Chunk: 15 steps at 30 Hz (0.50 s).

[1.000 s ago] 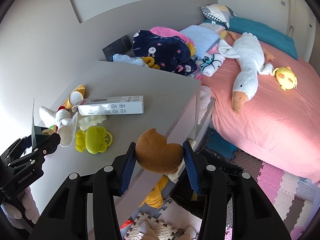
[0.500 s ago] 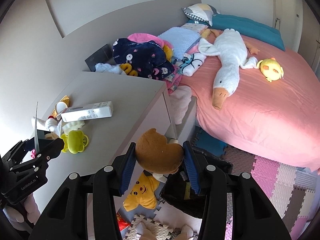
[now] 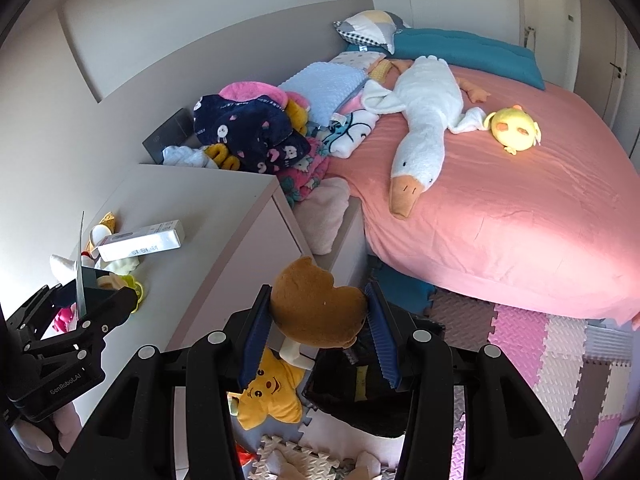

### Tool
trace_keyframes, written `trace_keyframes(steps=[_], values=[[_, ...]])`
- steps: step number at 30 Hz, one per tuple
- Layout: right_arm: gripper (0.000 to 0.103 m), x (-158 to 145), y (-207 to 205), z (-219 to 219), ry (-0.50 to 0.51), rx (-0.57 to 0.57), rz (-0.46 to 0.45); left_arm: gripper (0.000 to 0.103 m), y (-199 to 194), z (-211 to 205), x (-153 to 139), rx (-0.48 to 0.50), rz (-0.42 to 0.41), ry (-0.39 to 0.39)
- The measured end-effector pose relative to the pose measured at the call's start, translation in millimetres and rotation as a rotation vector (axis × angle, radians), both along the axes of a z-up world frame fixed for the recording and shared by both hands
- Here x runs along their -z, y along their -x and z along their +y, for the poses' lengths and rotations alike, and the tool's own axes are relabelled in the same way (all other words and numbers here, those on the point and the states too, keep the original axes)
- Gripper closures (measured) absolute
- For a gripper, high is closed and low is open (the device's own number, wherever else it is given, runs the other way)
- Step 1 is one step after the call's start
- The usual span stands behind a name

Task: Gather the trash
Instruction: 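Carry the pouch and bear sponge down to the black bin and open both tools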

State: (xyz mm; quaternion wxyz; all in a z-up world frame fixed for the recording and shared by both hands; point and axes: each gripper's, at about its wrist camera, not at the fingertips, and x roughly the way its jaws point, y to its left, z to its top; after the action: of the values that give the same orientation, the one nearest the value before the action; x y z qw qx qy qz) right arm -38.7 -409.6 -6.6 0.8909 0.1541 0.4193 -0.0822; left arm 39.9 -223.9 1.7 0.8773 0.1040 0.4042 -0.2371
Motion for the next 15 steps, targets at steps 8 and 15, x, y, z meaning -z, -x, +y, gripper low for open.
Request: trace_keyframes(steps=[8, 15], values=[[0.055, 1.2, 11.8, -30.6, -0.006, 0.050, 0.001, 0.028, 5.8, -40.8, 3.4, 0.081, 0.007, -0.005], [0.031, 1.7, 12.8, -55.3, -0.044, 0.097, 0.002, 0.008, 8.7, -72.4, 14.0, 0.127, 0.021, -0.013]])
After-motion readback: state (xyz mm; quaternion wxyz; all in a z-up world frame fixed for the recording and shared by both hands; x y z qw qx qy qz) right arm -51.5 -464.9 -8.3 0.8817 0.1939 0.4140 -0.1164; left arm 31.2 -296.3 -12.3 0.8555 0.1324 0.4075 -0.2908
